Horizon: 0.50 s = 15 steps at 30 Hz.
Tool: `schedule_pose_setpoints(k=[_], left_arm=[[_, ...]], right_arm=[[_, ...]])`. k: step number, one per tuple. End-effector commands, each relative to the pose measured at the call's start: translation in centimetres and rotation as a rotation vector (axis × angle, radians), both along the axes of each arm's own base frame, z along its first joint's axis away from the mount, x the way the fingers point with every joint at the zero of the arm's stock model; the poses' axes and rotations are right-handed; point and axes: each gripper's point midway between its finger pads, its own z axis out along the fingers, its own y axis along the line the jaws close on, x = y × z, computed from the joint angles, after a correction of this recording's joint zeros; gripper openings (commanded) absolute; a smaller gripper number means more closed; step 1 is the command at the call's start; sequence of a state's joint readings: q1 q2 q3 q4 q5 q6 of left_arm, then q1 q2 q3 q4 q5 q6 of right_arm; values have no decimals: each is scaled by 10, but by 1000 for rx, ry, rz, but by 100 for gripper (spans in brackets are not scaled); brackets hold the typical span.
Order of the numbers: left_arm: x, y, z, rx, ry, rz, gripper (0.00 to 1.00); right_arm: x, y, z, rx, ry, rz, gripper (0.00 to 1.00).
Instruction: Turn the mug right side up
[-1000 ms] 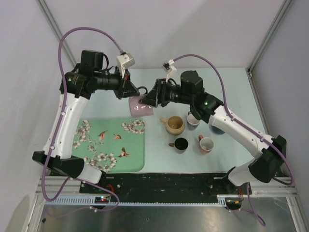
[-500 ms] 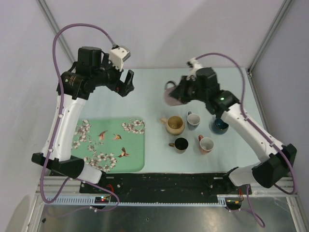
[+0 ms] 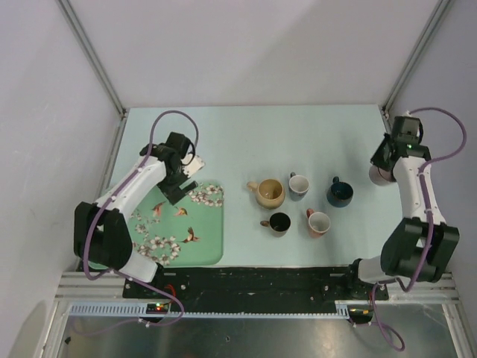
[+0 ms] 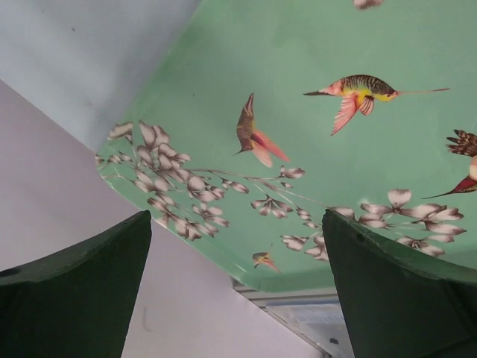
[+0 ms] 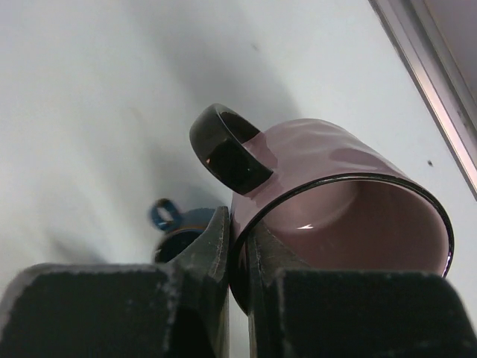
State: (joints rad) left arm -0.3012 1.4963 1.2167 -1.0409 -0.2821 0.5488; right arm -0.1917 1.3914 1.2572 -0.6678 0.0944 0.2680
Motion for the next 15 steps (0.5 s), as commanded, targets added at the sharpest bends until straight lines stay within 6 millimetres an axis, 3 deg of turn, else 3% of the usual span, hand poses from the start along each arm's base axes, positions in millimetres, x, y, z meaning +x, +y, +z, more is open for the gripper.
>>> schedule_pose_setpoints(k=[1,7,11,13,15], left_arm=[[23,-6,18,-77,-158,68,100],[39,-19,18,-182,-233,158,100],[45,-20,23,-208,-268,198,100],[49,-17,27,-210,-295,224,100],[55,-12,33,-200,-327,248,100]], right_arm=[[-7,-22,-36,41,60,-38,0],[-23,-33,-88,76,143,-94,0],[-30,-33,-110,89,194,-105,0],[-33,-35,-113,79,209,-108,9],[-32,-33,-111,78,204,-96,26]])
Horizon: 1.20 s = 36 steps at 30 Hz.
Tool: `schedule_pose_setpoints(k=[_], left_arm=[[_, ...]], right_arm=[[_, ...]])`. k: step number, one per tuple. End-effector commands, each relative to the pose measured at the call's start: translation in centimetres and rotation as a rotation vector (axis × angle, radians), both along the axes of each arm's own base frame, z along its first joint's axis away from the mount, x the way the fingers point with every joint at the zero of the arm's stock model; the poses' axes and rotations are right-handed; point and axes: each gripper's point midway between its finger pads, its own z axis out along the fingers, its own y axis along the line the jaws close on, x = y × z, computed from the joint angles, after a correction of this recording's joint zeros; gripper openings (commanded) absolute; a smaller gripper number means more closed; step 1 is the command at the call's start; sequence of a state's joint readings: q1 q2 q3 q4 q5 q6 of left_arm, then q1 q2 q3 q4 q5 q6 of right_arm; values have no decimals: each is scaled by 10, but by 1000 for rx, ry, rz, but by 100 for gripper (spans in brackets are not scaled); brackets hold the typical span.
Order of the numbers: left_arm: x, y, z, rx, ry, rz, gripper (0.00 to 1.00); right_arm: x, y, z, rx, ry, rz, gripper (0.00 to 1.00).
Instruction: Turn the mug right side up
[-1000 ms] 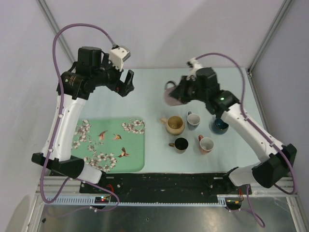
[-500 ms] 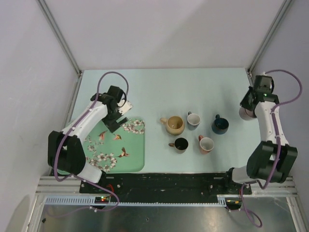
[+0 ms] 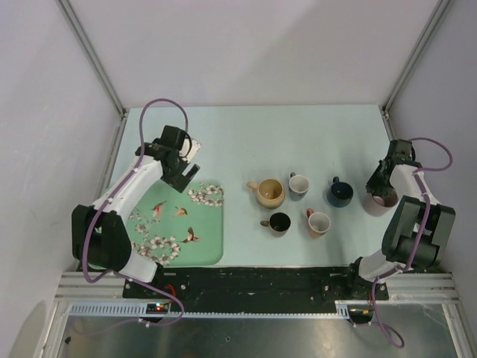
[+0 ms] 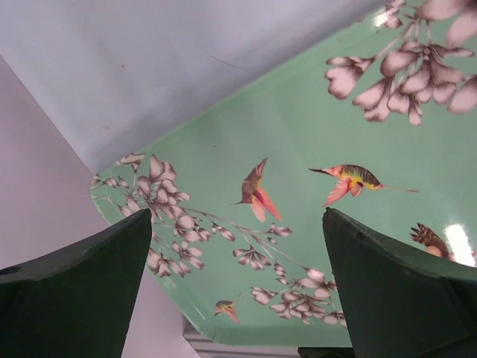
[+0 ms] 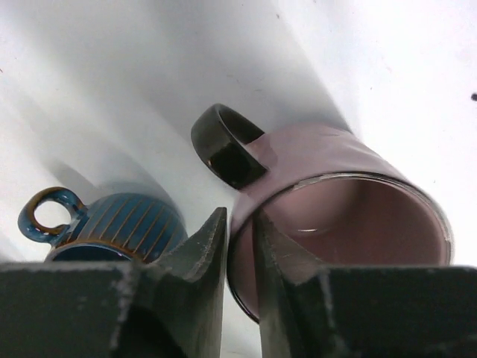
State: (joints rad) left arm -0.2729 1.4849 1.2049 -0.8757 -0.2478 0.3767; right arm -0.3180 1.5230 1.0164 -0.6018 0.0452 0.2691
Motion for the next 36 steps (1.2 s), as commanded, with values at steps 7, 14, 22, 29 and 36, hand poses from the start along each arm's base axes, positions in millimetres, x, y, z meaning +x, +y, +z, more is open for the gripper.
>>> schedule_pose_setpoints(k=[7,14,22,29,36], left_arm=[[46,22,52,-215,-242,221,100],[55,81,63,-346,-387,467,100],[14,75,44,-422,-552,431,100],[-14,71,1,-446,-540,483,100],[-11,73,0,-463,-569,526,100]], right_arm=[[9,1,50,-98,-145,60,95],[10,62,124,-297,-510,298,99],[-28,121,115,-202,-753,358,99],[-63,132,70,-120,-820,318,99],[-73,118,77,-160,-890,265,100]])
